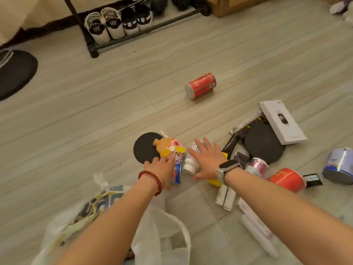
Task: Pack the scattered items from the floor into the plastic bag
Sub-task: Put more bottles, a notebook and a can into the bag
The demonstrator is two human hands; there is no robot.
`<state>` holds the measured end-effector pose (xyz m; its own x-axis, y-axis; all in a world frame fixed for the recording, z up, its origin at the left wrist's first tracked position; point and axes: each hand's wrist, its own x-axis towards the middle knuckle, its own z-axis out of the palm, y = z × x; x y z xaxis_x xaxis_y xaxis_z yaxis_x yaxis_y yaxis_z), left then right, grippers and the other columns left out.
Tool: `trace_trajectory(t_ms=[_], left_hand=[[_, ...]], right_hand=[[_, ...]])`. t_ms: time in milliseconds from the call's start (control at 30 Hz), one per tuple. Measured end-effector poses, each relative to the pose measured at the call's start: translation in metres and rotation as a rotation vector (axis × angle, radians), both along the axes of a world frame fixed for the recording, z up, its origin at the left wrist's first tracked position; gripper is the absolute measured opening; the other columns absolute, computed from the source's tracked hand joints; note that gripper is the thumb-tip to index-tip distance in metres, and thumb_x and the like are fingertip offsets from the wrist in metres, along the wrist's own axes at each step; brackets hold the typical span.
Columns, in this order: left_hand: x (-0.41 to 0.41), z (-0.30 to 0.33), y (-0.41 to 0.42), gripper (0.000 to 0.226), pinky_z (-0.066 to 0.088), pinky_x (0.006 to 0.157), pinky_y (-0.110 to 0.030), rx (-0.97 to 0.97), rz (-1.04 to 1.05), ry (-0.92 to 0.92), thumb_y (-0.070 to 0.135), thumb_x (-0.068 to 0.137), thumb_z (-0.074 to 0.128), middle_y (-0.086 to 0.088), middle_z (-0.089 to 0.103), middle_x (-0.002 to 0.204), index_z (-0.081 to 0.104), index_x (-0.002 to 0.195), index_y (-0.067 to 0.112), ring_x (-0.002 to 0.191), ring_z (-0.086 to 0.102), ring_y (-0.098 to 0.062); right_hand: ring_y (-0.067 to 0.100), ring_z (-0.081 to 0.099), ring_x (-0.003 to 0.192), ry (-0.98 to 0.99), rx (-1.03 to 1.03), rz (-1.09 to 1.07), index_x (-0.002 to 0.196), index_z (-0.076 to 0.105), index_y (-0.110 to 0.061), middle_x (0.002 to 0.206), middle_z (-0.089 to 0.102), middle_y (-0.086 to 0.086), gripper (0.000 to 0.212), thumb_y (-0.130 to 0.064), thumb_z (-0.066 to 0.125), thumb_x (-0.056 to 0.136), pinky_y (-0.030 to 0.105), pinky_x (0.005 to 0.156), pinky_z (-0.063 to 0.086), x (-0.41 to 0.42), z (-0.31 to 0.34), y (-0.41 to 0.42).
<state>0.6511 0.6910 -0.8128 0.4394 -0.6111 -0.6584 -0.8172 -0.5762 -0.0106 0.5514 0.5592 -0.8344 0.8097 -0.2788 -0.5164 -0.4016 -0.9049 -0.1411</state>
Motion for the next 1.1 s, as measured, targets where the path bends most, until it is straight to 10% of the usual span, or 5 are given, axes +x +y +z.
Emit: trace_trajectory(t_ms=[367,700,900,1100], left_hand=[[-0.002,-0.009,0.005,0.074,0.035,0.103,-0.038,-0.133,0.133,-0.029,0.036,0.075,0.063,-0.007,0.049,0.118,0.023,0.136,0.021,0.103,0.053,-0.025],[0.014,0.109,0.072,0.073,0.046,0.073,-0.024,-0.775,0.306,-0.1,0.041,0.067,0.07,0.005,0.039,0.106,0.036,0.128,0.021,0.087,0.05,-0.012],[-0.014,0.119,0.194,0.083,0.035,0.062,-0.005,-0.81,0.416,-0.024,0.057,0.053,0.059,0.005,0.044,0.102,0.041,0.126,0.02,0.077,0.046,0.005],[-0.056,0.081,0.287,0.09,0.035,0.061,-0.005,-0.771,0.553,-0.019,0.062,0.047,0.047,0.007,0.041,0.099,0.041,0.127,0.022,0.076,0.047,0.001]], right_hand=[[0.036,0.016,0.132,-0.237,0.162,-0.095,0.131,0.034,-0.026,0.151,0.011,0.006,0.067,-0.046,0.058,0.072,0.045,0.103,0.033,-0.003,-0.019,-0.002],[0.027,0.033,0.126,-0.741,0.502,-0.537,0.125,0.046,-0.02,0.135,0.029,0.004,0.062,-0.042,0.067,0.07,0.03,0.106,0.031,-0.014,0.043,0.054],[0.019,0.034,0.128,-0.939,0.645,-0.234,0.126,0.044,-0.019,0.13,0.031,-0.001,0.066,-0.046,0.056,0.067,0.043,0.102,0.041,-0.033,0.085,0.133],[0.027,0.034,0.128,-0.746,0.321,0.579,0.126,0.039,-0.021,0.137,0.036,0.01,0.067,-0.053,0.059,0.071,0.036,0.104,0.037,-0.051,0.087,0.193]])
